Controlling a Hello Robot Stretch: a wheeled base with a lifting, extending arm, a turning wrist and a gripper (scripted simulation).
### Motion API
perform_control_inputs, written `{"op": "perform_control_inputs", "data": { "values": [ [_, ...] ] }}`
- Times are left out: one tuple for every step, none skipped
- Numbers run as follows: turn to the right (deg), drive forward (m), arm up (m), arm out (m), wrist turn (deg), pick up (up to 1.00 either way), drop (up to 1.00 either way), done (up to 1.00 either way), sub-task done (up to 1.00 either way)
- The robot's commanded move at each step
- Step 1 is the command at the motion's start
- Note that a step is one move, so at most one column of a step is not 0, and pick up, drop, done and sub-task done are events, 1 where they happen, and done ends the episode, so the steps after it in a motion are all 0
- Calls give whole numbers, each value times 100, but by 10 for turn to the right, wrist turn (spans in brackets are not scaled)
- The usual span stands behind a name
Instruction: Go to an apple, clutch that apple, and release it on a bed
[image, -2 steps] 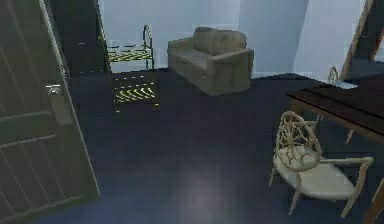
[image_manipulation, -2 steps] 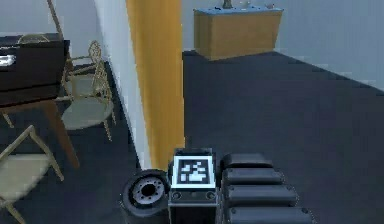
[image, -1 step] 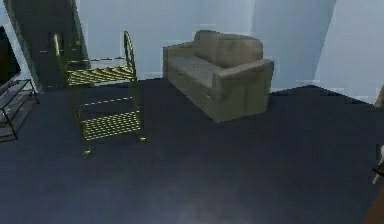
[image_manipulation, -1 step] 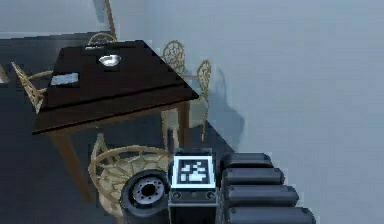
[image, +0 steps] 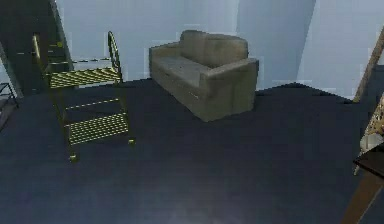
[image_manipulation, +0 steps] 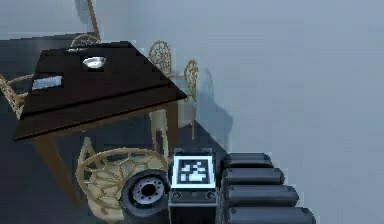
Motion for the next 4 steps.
{"op": "perform_control_inputs", "data": {
  "values": [
    [0, 70, 0, 0, 0, 0, 0, 0, 0],
    [420, 0, 0, 0, 0, 0, 0, 0, 0],
    [0, 65, 0, 0, 0, 0, 0, 0, 0],
    [30, 0, 0, 0, 0, 0, 0, 0, 0]
  ]
}}
